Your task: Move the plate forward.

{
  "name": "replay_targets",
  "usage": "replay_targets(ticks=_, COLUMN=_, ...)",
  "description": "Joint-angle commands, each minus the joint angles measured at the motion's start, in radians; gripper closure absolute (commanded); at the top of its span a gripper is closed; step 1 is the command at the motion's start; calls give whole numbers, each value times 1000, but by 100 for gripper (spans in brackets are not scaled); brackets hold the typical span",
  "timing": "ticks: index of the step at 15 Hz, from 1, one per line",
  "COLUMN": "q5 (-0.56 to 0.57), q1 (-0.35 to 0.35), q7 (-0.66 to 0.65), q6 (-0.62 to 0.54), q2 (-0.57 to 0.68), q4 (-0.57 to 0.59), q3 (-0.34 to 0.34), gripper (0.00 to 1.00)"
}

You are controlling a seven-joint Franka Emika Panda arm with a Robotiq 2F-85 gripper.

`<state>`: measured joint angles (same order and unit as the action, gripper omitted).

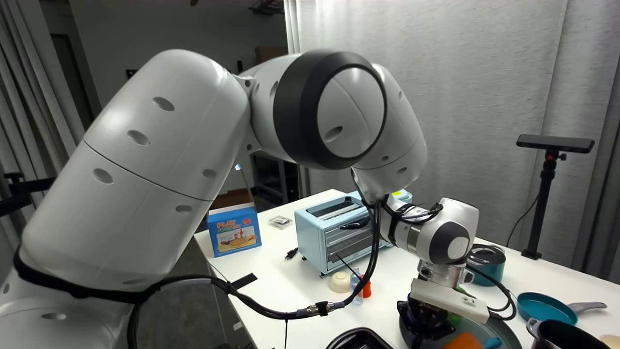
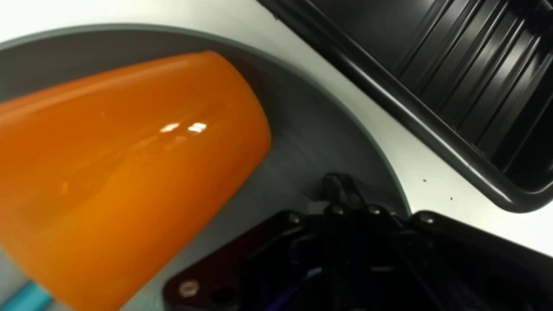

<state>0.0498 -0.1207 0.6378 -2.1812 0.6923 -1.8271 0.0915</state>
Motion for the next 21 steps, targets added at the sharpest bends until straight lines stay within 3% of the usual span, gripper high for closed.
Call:
replay_targets(ticks=1, q5=-31, q1=-15, q7=-3, q6=-33, q2=-28, q4=-62, q3=20, gripper=100)
replay_targets(ticks=14, q5=-57, q1=-10, q7=-10, q6=-57, q2=-69, q4=-126, q3=25, gripper=100)
replay_targets(ticks=21, q5=-37, q1=11, q7=-57, q6=-138, q2=-133, q4=-183, q3=12, gripper=100)
